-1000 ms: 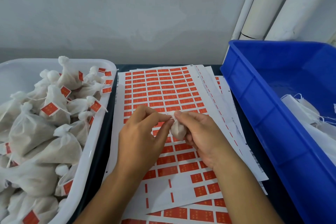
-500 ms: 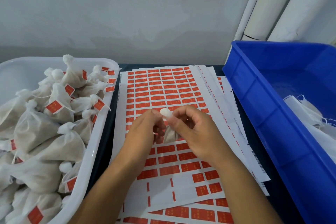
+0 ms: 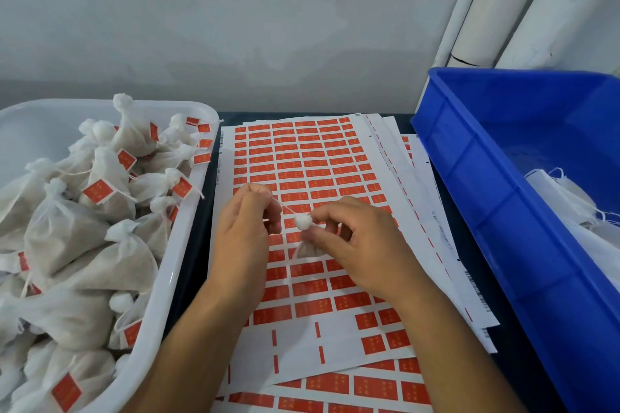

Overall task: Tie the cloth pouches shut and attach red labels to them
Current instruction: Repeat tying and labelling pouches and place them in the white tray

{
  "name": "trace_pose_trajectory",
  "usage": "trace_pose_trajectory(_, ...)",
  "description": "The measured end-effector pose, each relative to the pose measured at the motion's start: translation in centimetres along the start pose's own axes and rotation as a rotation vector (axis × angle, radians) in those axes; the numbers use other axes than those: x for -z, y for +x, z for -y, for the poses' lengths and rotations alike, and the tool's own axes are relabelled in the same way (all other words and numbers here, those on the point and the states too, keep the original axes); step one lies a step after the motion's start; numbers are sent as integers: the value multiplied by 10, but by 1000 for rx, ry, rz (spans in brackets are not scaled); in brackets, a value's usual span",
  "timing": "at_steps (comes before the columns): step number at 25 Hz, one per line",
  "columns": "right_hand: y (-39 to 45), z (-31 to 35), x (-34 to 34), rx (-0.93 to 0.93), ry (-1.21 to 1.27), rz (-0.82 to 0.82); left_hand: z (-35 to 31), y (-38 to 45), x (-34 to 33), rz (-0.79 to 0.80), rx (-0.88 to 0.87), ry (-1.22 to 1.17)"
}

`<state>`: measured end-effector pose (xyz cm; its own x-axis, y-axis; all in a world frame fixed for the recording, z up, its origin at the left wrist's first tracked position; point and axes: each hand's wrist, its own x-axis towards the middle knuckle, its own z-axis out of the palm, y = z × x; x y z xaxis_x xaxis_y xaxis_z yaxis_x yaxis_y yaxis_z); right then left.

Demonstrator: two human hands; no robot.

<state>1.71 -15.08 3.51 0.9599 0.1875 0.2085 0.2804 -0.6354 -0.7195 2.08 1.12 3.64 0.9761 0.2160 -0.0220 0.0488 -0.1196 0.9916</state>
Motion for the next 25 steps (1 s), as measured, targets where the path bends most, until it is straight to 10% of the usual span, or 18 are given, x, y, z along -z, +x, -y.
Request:
trace_pose_trajectory(10,3,-13,-5,-146,-31,-127,4,3,-2,-11,18,-25)
trace_pose_trajectory(19,10,-33,-8,-335,102,-224,11,-15,22,70,-132,820)
trace_pose_trajectory(25,10,-36,-8,-378,166,-277,27,-82,60,99,-44,938)
